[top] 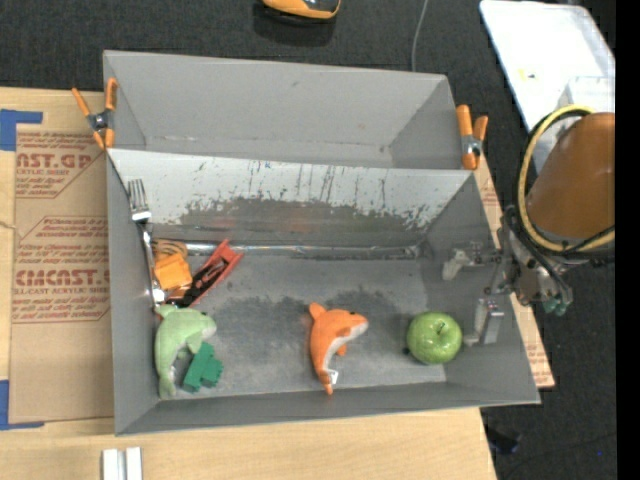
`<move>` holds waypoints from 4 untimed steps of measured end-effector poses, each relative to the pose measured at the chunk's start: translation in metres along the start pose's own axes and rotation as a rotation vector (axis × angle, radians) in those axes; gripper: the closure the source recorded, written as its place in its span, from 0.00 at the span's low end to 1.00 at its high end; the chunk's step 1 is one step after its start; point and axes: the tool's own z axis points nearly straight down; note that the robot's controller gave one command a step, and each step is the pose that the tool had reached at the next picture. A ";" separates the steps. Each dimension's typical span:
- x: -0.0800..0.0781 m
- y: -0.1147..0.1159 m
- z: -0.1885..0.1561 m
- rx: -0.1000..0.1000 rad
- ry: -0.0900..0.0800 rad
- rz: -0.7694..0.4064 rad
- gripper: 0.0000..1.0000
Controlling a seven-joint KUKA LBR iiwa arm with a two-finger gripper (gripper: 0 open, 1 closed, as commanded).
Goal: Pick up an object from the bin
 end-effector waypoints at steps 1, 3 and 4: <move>-0.002 0.001 -0.004 0.002 -0.007 -0.002 0.00; 0.013 0.001 0.076 0.001 -0.005 -0.133 0.00; 0.023 0.011 0.115 0.002 -0.013 -0.208 0.00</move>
Offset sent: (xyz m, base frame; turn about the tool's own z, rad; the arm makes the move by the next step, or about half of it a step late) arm -0.0133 0.0041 -0.0612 -0.1538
